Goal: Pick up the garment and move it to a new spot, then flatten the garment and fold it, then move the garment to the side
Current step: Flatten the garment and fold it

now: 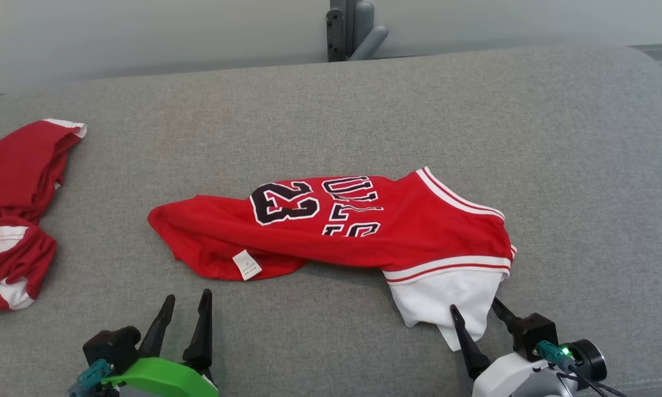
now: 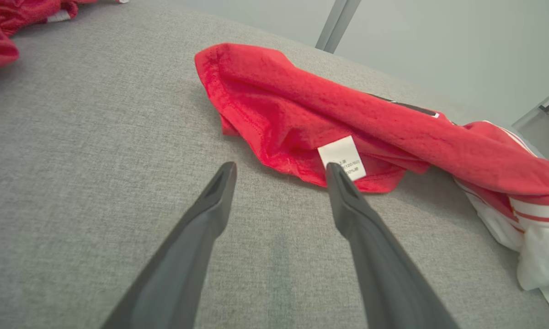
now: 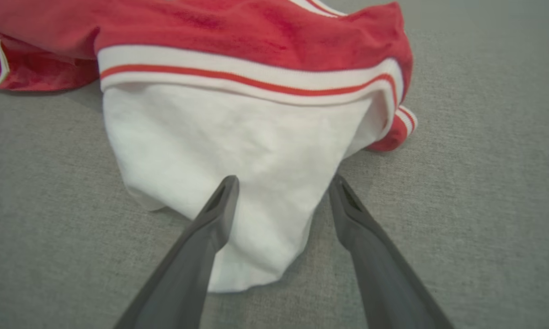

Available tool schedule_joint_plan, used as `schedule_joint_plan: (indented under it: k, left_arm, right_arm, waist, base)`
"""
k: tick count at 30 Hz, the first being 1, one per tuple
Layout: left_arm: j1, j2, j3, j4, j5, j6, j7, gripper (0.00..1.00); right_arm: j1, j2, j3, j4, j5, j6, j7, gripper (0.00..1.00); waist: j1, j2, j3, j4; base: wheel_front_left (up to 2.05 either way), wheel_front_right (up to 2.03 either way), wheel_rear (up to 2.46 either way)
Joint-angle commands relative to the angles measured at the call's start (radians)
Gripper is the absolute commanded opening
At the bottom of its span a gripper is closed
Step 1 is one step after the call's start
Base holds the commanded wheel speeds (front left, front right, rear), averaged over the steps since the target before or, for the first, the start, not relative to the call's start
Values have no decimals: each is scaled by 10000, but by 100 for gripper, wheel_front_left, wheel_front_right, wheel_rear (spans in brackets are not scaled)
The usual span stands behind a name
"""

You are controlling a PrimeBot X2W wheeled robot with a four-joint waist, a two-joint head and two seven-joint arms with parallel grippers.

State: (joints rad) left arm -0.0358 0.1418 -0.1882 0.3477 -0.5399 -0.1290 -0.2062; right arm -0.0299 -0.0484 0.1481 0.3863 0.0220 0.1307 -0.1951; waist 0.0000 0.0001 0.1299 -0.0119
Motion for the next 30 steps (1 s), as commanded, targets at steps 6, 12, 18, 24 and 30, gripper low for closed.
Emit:
schedule_joint_plan:
  k: [6,12,18,24,30]
  left_arm:
    - [-571,400,-934,107,-1382,-25,296,100]
    - [-1229,796,-1642,439,-2406,-25,300,100]
    - [-1884,978,-2183,1003,-3078,-25,163,100]
    - [-2235,1136,-2500,1589,-3490,-4,-140,100]
    - [-2437,1237,-2987,1770,-3762,-4,-256,0]
  right_arm:
    - [-504,-33,318,311,189,-1,-81,100]
    - [-788,-31,420,399,242,1,-241,100]
    - [-972,-31,515,480,198,1,-318,100]
    - [-1033,-34,502,491,199,-1,-372,100]
    - [-1083,-33,553,457,277,-1,-400,100]
  waist:
    - [0,-1,591,-12]
    - [0,-1,1016,-37]
    - [0,-1,1293,-147]
    - [0,-1,1373,-214]
    - [0,-1,1399,-225]
  base:
    - [0,0,0]
    - [0,0,0]
    - [0,0,0]
    - [0,0,0]
    - [0,0,0]
